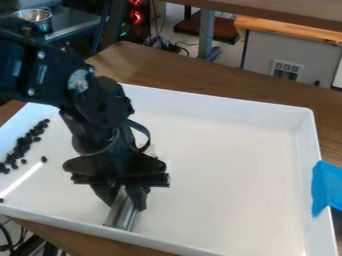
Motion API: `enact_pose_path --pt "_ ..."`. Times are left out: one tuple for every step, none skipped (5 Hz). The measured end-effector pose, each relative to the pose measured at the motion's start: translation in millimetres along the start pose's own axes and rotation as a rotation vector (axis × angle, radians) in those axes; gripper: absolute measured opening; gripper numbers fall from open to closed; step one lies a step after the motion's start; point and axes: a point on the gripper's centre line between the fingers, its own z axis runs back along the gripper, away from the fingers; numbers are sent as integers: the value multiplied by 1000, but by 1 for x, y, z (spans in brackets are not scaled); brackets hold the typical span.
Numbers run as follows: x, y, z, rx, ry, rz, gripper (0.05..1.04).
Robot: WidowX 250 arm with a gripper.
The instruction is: Sweep into pile
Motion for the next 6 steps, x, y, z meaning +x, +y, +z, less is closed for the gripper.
enact_pose_path --pt "6 25 1 5 -3 -3 375" --pt "21 66 0 25 -51 10 375" --pt "32 114 4 60 -37 0 375" --pt "34 151 11 87 -52 -19 375" --pt "33 139 18 32 -16 5 375" --pt "46 82 40 -90 -8 17 375"
